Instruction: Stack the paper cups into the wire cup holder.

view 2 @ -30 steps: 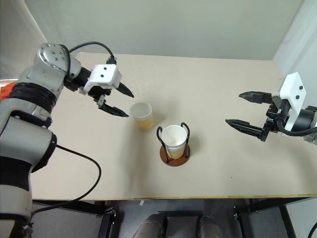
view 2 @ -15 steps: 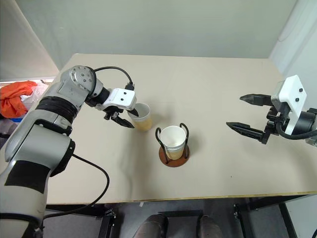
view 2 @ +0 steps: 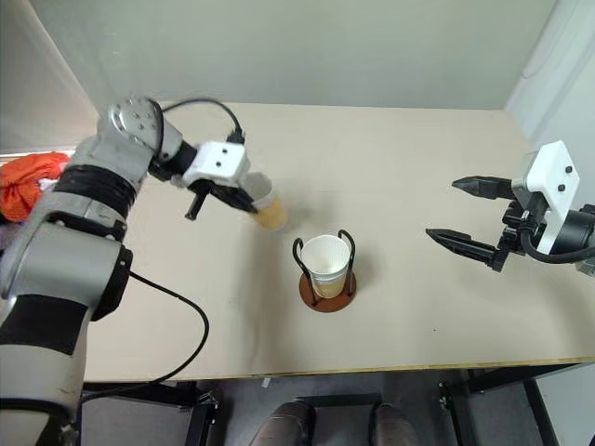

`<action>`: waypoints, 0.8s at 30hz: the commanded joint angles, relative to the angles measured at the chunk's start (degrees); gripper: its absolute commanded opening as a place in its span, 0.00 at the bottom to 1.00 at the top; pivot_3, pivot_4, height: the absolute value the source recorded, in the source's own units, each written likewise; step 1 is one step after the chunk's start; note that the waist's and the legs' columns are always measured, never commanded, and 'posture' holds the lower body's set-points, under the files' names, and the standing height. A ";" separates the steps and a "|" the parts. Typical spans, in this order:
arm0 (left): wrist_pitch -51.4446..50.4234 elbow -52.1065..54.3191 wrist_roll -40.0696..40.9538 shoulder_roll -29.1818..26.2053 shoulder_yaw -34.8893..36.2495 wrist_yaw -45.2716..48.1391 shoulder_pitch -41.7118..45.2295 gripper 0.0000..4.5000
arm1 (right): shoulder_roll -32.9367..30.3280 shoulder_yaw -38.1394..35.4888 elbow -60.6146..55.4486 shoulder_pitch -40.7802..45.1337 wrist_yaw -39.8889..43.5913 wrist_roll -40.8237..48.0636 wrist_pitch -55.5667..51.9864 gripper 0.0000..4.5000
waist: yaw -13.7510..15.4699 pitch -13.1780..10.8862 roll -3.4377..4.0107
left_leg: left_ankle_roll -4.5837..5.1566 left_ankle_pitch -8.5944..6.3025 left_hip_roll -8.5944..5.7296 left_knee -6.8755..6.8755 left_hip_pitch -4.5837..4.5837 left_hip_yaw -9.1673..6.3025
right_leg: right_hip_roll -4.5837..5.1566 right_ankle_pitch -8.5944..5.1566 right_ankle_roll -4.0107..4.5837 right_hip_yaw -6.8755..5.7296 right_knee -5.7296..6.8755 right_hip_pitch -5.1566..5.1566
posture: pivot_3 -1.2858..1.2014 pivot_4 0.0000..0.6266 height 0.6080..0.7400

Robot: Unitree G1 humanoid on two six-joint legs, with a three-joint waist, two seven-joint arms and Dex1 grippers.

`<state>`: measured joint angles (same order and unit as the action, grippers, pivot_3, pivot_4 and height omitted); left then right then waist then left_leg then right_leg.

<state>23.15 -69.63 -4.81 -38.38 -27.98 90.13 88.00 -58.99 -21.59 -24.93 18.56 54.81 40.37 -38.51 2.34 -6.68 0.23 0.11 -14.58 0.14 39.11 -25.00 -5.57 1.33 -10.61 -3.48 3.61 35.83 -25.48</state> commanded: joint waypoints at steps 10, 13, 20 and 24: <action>-11.10 44.97 52.34 -20.61 -28.28 2.37 7.68 0.01 | -1.01 -14.13 -3.87 -8.34 2.48 6.13 -1.67 1.00 | -0.36 0.00 0.21 | -0.32 -0.09 -0.02 0.06 0.03 0.15 | 0.20 -0.30 -0.23 0.27 -0.05 0.03 | 0.52 0.24 1.00; -10.09 47.49 55.75 -21.04 -32.64 2.37 9.08 0.01 | -0.63 -13.95 -4.75 -8.79 1.29 6.46 -1.90 1.00 | -0.41 -0.02 0.22 | 0.13 -0.36 -0.07 0.09 0.09 0.17 | 0.23 -0.29 -0.22 0.18 0.04 0.08 | 0.52 0.24 1.00; -5.13 48.04 56.03 -19.65 -41.27 2.37 10.38 0.01 | 0.08 -15.21 -7.52 -9.50 -0.61 9.54 -2.58 1.00 | -0.65 -0.05 0.32 | 0.15 -0.29 -0.10 0.14 0.12 0.14 | 0.37 -0.18 -0.11 0.03 0.09 0.16 | 0.52 0.24 1.00; -2.86 46.55 54.90 -18.09 -44.61 2.37 10.98 0.01 | 0.40 -17.30 -11.88 -7.53 -3.63 17.87 -4.02 1.00 | -0.64 -0.05 0.36 | 0.18 -0.20 -0.19 0.17 0.10 0.16 | 0.40 -0.19 -0.09 0.02 0.08 0.17 | 0.52 0.24 1.00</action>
<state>18.52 -22.02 50.01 -56.78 -72.74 90.45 96.79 -58.63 -35.91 -33.54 9.34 53.38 53.52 -42.14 1.69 -6.73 0.59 0.28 -14.77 -0.01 39.31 -24.92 -5.42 1.76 -10.82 -3.54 3.65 35.90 -25.30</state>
